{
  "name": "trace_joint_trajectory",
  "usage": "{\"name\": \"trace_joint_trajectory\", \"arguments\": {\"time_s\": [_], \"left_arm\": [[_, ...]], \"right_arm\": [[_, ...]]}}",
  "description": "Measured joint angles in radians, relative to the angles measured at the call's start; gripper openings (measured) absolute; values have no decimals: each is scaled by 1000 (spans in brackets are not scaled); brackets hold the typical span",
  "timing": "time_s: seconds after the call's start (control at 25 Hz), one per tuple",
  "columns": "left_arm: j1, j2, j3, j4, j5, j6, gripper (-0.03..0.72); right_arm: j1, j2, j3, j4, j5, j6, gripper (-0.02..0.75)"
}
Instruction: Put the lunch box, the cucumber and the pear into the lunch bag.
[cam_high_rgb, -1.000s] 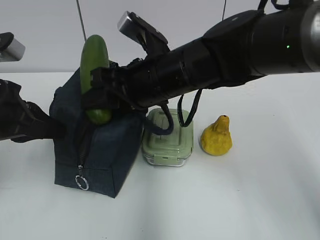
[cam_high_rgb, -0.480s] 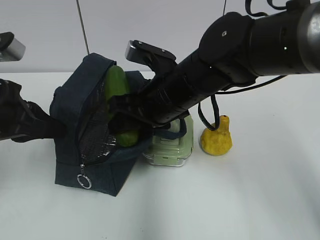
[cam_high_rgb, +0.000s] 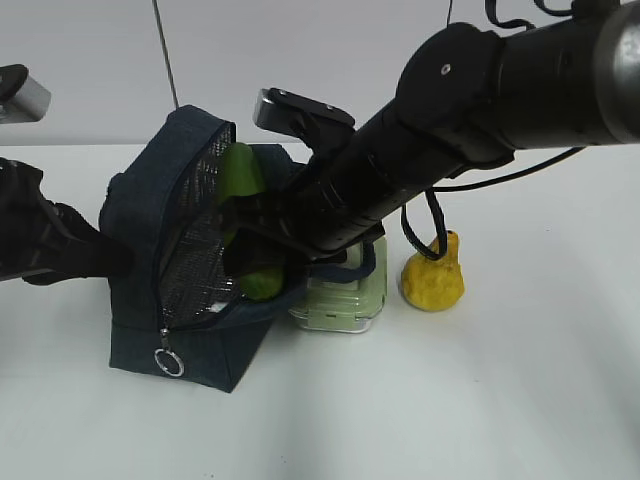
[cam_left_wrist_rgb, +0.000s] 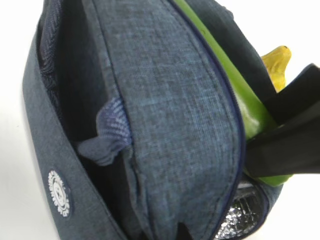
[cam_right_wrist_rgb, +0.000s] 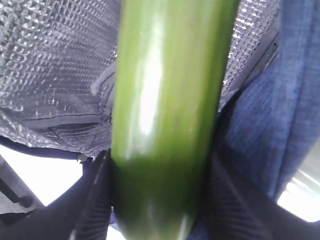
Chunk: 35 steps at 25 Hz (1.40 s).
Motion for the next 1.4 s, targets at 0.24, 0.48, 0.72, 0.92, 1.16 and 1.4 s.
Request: {"name": "trace_joint_trajectory", "arguments": {"time_s": [0.24, 0.48, 0.72, 0.92, 1.16, 1.4], "left_arm": [[0, 0, 0, 0, 0, 0, 3], [0, 0, 0, 0, 0, 0, 3], [0, 0, 0, 0, 0, 0, 3], [0, 0, 0, 0, 0, 0, 3], [0, 0, 0, 0, 0, 0, 3], [0, 0, 0, 1, 0, 0, 3]], "right_arm": [[0, 47, -63, 3, 59, -14, 359], [0, 112, -143, -33, 121, -17, 358], [0, 112, -166, -61, 123, -18, 418], [0, 112, -167, -63, 121, -19, 498], [0, 112, -176, -63, 123, -27, 507], [0, 22, -195, -127, 127, -40, 508]]}}
